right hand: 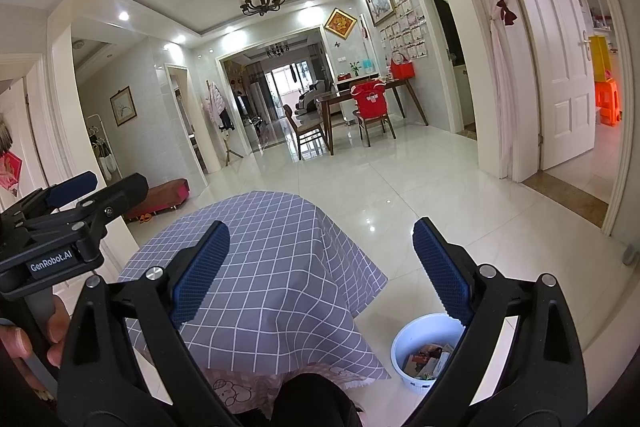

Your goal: Collect trash

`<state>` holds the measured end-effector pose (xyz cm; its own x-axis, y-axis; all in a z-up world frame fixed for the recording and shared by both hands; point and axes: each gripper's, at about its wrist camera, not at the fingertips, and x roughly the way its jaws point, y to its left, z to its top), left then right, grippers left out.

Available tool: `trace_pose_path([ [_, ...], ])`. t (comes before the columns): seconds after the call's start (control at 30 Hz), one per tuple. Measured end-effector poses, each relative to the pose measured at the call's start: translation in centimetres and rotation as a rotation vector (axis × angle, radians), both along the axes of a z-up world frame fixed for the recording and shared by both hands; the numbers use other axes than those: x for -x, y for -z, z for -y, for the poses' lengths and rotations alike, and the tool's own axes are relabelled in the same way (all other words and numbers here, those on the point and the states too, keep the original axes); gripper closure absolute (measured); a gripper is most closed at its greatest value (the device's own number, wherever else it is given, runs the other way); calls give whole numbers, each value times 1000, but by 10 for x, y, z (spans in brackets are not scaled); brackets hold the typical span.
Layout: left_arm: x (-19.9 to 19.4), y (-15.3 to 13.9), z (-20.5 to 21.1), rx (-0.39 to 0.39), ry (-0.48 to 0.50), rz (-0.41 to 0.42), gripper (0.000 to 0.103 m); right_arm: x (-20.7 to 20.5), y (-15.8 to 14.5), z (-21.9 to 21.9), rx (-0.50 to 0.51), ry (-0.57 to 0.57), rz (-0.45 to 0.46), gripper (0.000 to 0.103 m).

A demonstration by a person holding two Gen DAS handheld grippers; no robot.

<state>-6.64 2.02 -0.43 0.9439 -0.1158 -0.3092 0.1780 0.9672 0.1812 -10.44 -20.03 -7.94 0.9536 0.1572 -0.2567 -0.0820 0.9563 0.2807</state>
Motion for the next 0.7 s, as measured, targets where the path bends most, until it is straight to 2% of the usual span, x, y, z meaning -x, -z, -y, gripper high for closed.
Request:
trace_pose_path([
  [0.33,-1,0,0,0,1,-3,8,-2,-1,0,-2,-2,-4,12],
  [0.7,-11,28,-17,12,-5,-50,8,-16,11,-29,4,-19,-45,11],
])
